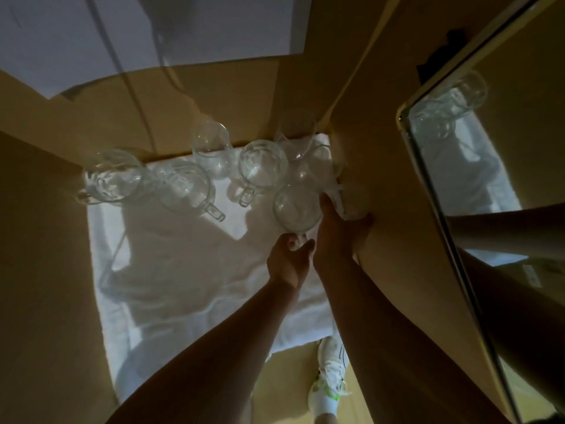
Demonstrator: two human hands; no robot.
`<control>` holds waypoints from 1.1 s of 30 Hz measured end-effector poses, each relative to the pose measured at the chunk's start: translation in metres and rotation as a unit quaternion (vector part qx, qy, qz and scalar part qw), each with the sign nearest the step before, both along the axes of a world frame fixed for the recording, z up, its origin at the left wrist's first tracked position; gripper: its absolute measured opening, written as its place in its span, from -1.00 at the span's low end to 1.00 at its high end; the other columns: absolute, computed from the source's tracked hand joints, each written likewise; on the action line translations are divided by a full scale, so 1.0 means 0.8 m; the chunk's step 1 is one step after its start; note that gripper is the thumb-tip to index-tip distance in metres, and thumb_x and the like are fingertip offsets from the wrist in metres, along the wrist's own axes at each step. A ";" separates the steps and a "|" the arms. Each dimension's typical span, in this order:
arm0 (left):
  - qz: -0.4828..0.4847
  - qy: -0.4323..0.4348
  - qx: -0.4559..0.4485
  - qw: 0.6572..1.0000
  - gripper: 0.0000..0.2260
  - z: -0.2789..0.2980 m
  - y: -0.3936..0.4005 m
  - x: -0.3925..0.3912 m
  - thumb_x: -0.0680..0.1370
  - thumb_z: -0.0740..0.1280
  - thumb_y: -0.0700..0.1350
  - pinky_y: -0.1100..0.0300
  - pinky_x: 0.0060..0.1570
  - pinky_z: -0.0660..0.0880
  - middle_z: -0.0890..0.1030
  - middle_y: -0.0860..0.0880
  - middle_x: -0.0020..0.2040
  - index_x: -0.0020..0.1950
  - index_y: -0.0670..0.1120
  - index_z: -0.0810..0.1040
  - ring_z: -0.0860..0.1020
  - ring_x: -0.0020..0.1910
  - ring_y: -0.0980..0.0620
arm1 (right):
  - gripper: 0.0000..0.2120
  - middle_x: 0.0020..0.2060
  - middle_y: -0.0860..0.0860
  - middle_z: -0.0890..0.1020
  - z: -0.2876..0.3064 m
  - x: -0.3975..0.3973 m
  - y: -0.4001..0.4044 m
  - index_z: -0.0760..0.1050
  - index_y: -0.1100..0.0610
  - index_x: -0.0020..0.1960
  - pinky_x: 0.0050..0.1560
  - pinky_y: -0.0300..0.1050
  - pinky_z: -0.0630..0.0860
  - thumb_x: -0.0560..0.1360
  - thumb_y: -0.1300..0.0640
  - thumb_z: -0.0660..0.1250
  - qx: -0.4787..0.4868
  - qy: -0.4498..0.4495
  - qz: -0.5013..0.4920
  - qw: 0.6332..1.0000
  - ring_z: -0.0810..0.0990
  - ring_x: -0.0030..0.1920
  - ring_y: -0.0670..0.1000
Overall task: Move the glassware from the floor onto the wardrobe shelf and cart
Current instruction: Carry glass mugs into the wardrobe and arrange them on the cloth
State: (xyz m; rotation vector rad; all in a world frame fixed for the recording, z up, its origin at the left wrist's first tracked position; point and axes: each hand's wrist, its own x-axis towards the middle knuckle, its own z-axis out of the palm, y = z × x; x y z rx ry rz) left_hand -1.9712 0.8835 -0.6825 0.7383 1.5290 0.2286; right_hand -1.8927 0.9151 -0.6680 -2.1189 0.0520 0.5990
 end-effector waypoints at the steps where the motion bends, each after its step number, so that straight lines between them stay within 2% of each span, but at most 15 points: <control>1: 0.003 -0.005 -0.006 1.000 -0.62 -0.004 -0.001 0.001 0.52 0.39 0.08 -0.10 0.21 0.55 0.66 -0.08 0.14 0.27 -0.07 0.58 0.62 0.15 -0.12 | -0.11 0.38 0.07 0.48 -0.002 0.000 -0.002 0.28 0.13 0.50 0.22 -0.16 0.32 0.31 -0.05 0.62 0.002 -0.005 0.001 1.000 0.47 0.35 0.09; 3: 0.008 -0.012 -0.026 1.000 -0.69 -0.024 -0.008 0.003 0.48 0.38 0.11 -0.16 0.20 0.55 0.68 -0.13 0.09 0.11 -0.04 0.65 0.63 0.13 -0.22 | -0.12 0.38 0.04 0.48 0.000 -0.001 -0.007 0.28 0.12 0.51 0.24 -0.16 0.33 0.32 -0.04 0.62 0.006 -0.007 0.006 1.000 0.47 0.35 0.07; 5: 0.039 -0.025 -0.045 0.998 -0.93 -0.021 -0.006 0.003 0.54 0.39 0.00 -0.16 0.24 0.53 0.68 -0.12 0.11 -0.03 0.04 0.64 0.62 0.16 -0.21 | -0.12 0.34 0.00 0.49 0.003 -0.001 -0.015 0.29 0.10 0.50 0.26 -0.15 0.35 0.31 -0.04 0.63 0.009 -0.014 0.006 1.000 0.48 0.33 0.06; 9: 0.063 -0.016 -0.052 0.997 -0.84 0.012 0.002 -0.017 0.60 0.28 -0.23 -0.02 0.24 0.52 0.68 -0.10 0.10 -0.04 0.00 0.61 0.62 0.12 -0.15 | -0.15 0.24 -0.04 0.50 0.023 -0.003 -0.044 0.32 0.12 0.49 0.19 -0.16 0.34 0.32 0.01 0.63 -0.013 -0.014 0.009 1.000 0.49 0.22 0.00; 11: 0.052 -0.003 -0.069 0.996 -0.84 0.027 0.000 -0.036 0.58 0.29 -0.23 0.03 0.17 0.54 0.68 -0.10 0.05 -0.09 -0.03 0.62 0.62 0.05 -0.12 | -0.16 0.30 0.04 0.52 0.037 -0.007 -0.062 0.33 0.14 0.48 0.23 -0.12 0.38 0.32 0.02 0.64 -0.027 -0.007 0.009 1.000 0.51 0.27 0.07; 13: 0.055 -0.005 -0.086 0.995 -0.92 0.039 -0.004 -0.058 0.56 0.37 -0.17 -0.04 0.22 0.56 0.67 -0.11 0.04 -0.12 -0.04 0.62 0.63 0.09 -0.14 | -0.16 0.32 0.11 0.53 0.054 -0.015 -0.081 0.34 0.17 0.47 0.25 -0.12 0.38 0.32 0.00 0.64 -0.043 0.004 0.017 0.999 0.52 0.29 0.14; 15: 0.058 -0.004 -0.098 0.994 -0.90 0.062 -0.009 -0.079 0.54 0.41 -0.16 -0.08 0.21 0.58 0.67 -0.09 -0.02 -0.17 -0.02 0.61 0.65 0.04 -0.11 | -0.20 0.26 0.12 0.56 0.073 -0.026 -0.099 0.37 0.19 0.43 0.15 -0.22 0.37 0.31 0.00 0.64 -0.049 0.012 0.031 0.998 0.55 0.24 0.15; 18: 0.064 0.005 -0.097 0.993 -0.92 0.109 -0.023 -0.109 0.58 0.39 -0.19 -0.02 0.17 0.60 0.62 -0.03 -0.14 -0.09 -0.03 0.61 0.60 -0.13 -0.04 | -0.29 0.15 0.10 0.58 0.106 -0.044 -0.124 0.43 0.23 0.34 -0.06 -0.46 0.34 0.31 0.06 0.64 -0.043 0.020 0.064 0.997 0.56 0.14 0.12; 19: 0.068 0.007 -0.094 0.993 -0.95 0.123 -0.029 -0.117 0.59 0.38 -0.21 -0.02 0.18 0.59 0.60 -0.02 -0.15 -0.03 -0.08 0.62 0.58 -0.16 -0.02 | -0.28 0.15 0.11 0.59 0.117 -0.050 -0.133 0.44 0.24 0.34 -0.03 -0.46 0.33 0.30 0.04 0.64 -0.041 0.012 0.085 0.996 0.57 0.16 0.13; 21: 0.071 0.006 -0.081 0.994 -0.95 0.152 -0.044 -0.133 0.60 0.37 -0.25 -0.01 0.18 0.56 0.57 -0.02 -0.18 0.03 -0.13 0.61 0.55 -0.19 -0.02 | -0.23 0.21 0.12 0.61 0.143 -0.064 -0.155 0.44 0.23 0.37 0.13 -0.29 0.36 0.29 -0.06 0.63 -0.041 0.004 0.137 0.990 0.57 0.24 0.16; 23: 0.075 -0.001 -0.062 0.995 -0.94 0.189 -0.059 -0.148 0.60 0.36 -0.26 0.06 0.09 0.54 0.54 -0.04 -0.19 -0.05 -0.14 0.59 0.52 -0.20 -0.02 | -0.22 0.24 0.15 0.60 0.174 -0.078 -0.178 0.42 0.21 0.39 0.20 -0.14 0.39 0.32 -0.10 0.61 -0.051 0.001 0.181 0.982 0.55 0.27 0.19; 26: 0.065 -0.034 -0.034 0.997 -0.87 0.239 -0.090 -0.175 0.62 0.30 -0.28 0.11 0.03 0.51 0.54 -0.05 -0.12 -0.09 -0.11 0.55 0.50 -0.19 0.04 | -0.28 0.18 0.12 0.62 0.221 -0.092 -0.218 0.46 0.15 0.35 0.17 -0.10 0.42 0.31 -0.09 0.62 -0.025 -0.006 0.214 0.976 0.57 0.23 0.19; 27: 0.052 -0.051 -0.025 0.997 -0.91 0.256 -0.103 -0.181 0.62 0.28 -0.29 0.12 0.05 0.52 0.54 -0.06 -0.05 0.00 -0.13 0.55 0.50 -0.15 0.06 | -0.27 0.19 0.11 0.63 0.238 -0.095 -0.232 0.46 0.14 0.36 0.19 -0.09 0.42 0.31 -0.09 0.62 -0.012 -0.006 0.228 0.974 0.57 0.23 0.17; 30: 0.070 -0.062 0.029 0.995 -0.78 0.311 -0.153 -0.193 0.62 0.28 -0.26 0.12 0.08 0.54 0.54 -0.12 0.09 0.26 -0.21 0.53 0.53 -0.06 0.01 | -0.25 0.14 0.07 0.65 0.291 -0.102 -0.282 0.48 0.13 0.34 0.17 -0.08 0.46 0.26 -0.13 0.63 0.025 -0.023 0.264 0.964 0.60 0.19 0.14; 33: 0.081 -0.077 0.067 0.992 -0.86 0.371 -0.211 -0.200 0.61 0.25 -0.30 0.16 0.03 0.54 0.54 -0.09 0.01 0.12 -0.15 0.54 0.51 -0.12 0.02 | -0.34 0.03 0.00 0.67 0.340 -0.103 -0.337 0.54 0.08 0.19 0.05 -0.12 0.52 0.21 -0.18 0.62 0.085 -0.061 0.286 0.953 0.63 0.06 0.04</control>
